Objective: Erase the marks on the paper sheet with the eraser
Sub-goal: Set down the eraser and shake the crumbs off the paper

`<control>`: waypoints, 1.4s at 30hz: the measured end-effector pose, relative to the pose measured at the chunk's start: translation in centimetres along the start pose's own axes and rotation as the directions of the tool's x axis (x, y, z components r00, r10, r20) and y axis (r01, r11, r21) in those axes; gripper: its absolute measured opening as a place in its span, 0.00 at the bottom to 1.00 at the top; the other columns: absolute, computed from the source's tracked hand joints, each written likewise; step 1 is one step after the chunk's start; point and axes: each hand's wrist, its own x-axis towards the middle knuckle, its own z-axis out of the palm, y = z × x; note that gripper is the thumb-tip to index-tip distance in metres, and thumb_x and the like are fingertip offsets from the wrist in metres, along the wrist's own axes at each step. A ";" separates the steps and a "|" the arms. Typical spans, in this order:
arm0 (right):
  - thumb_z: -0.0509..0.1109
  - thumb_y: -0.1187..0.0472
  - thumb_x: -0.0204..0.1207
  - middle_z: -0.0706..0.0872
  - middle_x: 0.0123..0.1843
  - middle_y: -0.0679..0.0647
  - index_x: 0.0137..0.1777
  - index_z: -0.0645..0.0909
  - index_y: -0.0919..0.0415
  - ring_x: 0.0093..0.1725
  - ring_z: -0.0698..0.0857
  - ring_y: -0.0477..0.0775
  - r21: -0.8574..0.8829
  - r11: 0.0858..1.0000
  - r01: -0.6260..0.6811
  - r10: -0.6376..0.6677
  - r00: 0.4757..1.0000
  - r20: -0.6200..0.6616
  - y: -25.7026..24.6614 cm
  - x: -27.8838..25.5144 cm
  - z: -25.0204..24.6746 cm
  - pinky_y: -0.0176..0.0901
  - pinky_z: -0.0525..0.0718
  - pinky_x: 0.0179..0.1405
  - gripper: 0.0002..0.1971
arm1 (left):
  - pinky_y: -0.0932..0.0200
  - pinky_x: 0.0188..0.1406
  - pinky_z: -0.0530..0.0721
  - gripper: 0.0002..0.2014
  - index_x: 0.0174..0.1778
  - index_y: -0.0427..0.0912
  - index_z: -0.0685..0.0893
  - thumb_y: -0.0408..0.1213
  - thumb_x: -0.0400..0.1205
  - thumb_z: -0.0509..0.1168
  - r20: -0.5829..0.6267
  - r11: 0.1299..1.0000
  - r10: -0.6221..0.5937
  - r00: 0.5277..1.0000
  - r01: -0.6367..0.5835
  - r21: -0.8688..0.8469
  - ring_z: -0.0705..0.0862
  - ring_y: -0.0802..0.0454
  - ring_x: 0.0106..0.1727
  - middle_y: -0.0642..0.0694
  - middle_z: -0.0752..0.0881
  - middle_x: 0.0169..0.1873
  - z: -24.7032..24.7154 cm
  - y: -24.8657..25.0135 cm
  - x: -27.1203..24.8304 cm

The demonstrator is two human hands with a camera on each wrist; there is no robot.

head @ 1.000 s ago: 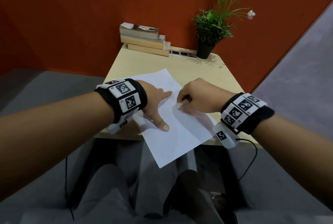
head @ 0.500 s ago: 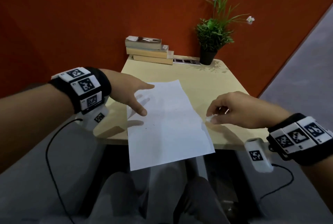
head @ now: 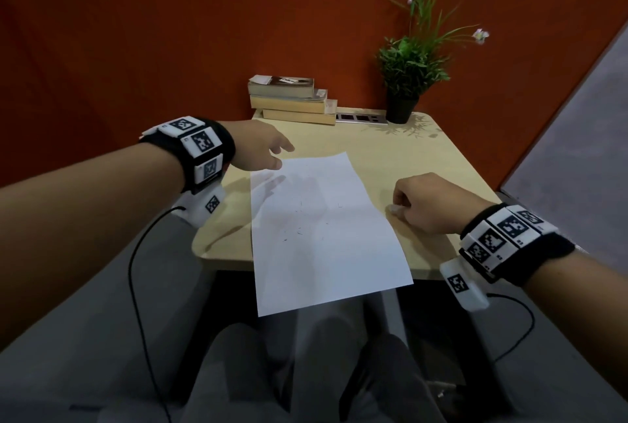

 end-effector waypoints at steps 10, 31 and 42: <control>0.67 0.39 0.86 0.85 0.61 0.42 0.73 0.83 0.46 0.52 0.85 0.41 0.244 0.959 0.144 -0.119 0.986 -0.117 -2.3 -8.2 -0.7 0.41 0.78 0.52 0.20 | 0.50 0.77 0.73 0.28 0.89 0.47 0.67 0.48 0.92 0.61 -0.022 0.996 -0.089 0.996 0.090 0.012 0.75 0.42 0.80 0.44 0.77 0.82 1.0 -0.8 3.3; 0.63 0.59 0.79 0.90 0.64 0.49 0.70 0.86 0.50 0.57 0.88 0.59 -0.206 0.871 0.446 -0.491 0.780 -0.389 -4.6 -9.9 8.2 0.53 0.86 0.49 0.22 | 0.45 0.70 0.81 0.35 0.81 0.45 0.78 0.50 0.79 0.79 -0.004 0.979 -0.191 0.982 0.190 -0.078 0.81 0.40 0.70 0.45 0.82 0.73 2.9 0.3 8.4; 0.74 0.62 0.75 0.92 0.63 0.54 0.62 0.95 0.51 0.62 0.90 0.62 0.018 0.920 0.392 -0.305 0.744 -0.595 -1.7 -11.0 8.2 0.53 0.85 0.62 0.17 | 0.47 0.62 0.84 0.21 0.66 0.36 0.87 0.50 0.85 0.73 0.184 0.958 -0.222 0.957 0.250 -0.143 0.86 0.32 0.62 0.35 0.90 0.56 1.7 -1.1 6.9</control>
